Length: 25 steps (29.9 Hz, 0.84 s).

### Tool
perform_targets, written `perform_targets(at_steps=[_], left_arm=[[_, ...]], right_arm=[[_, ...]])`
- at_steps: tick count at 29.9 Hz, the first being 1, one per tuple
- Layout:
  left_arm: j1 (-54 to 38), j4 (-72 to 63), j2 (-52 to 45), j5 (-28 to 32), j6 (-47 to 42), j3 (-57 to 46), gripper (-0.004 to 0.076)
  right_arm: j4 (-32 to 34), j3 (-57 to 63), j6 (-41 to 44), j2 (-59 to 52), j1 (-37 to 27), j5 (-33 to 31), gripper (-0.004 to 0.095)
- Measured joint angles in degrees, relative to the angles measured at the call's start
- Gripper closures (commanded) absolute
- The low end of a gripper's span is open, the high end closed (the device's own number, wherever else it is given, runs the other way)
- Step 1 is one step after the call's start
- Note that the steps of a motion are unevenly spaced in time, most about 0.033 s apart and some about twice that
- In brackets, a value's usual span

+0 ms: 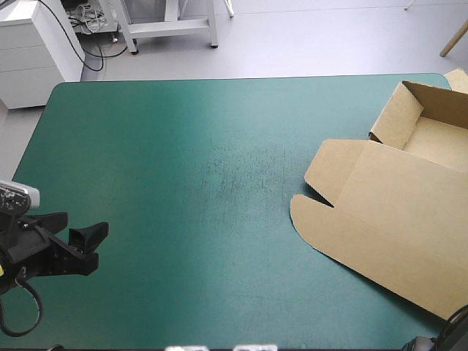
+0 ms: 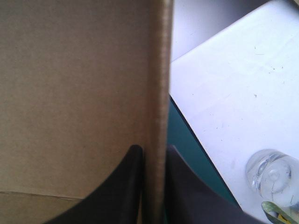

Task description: Fold the box

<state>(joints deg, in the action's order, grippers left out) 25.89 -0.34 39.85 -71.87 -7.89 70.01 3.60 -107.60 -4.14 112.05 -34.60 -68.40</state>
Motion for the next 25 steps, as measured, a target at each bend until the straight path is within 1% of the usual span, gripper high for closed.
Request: perform_targets(at_steps=[2, 3, 4, 5, 10, 14, 16, 20, 22, 23, 25], left_arm=[[0.0, 0.0, 0.0, 0.0, 0.0, 0.0, 0.0213], [0.0, 0.0, 0.0, 0.0, 0.0, 0.0, 0.0213], [0.0, 0.0, 0.0, 0.0, 0.0, 0.0, 0.0213], [0.0, 0.0, 0.0, 0.0, 0.0, 0.0, 0.0213], [0.0, 0.3, 0.0, 0.0, 0.0, 0.0, 0.0213], [0.0, 0.3, 0.0, 0.0, 0.0, 0.0, 0.0213], [0.0, 0.3, 0.0, 0.0, 0.0, 0.0, 0.0213], [0.0, 0.3, 0.0, 0.0, 0.0, 0.0, 0.0213], [0.0, 0.3, 0.0, 0.0, 0.0, 0.0, 0.0213], [0.0, 0.3, 0.0, 0.0, 0.0, 0.0, 0.0213], [0.0, 0.3, 0.0, 0.0, 0.0, 0.0, 0.0213]], right_arm=[[-0.9, 0.0, -0.2, 0.1, -0.1, 0.0, 0.0264], [-1.1, 0.0, -0.3, 0.2, -0.1, 0.0, 0.0164], [-1.2, 0.0, -0.4, 0.2, -0.1, 0.0, 0.0032], [-1.3, 0.0, -0.4, 0.2, -0.1, 0.0, -0.0035], [-1.7, 0.0, -0.4, -0.8, -0.1, 0.0, -0.0018], [-2.7, 0.0, -0.4, -5.2, -0.2, 0.0, -0.0017], [-4.5, 0.0, -0.3, -7.8, -0.2, 0.0, -0.0017], [-11.4, 0.0, -1.1, -15.1, 0.7, -0.3, -0.0011], [-12.9, 0.0, -1.1, -18.3, 2.5, -0.5, 0.0047], [-13.3, 0.0, -1.1, -20.1, 4.0, -0.7, 0.0102], [-13.6, 0.0, -1.0, -23.2, 7.4, -0.7, 0.0262]])
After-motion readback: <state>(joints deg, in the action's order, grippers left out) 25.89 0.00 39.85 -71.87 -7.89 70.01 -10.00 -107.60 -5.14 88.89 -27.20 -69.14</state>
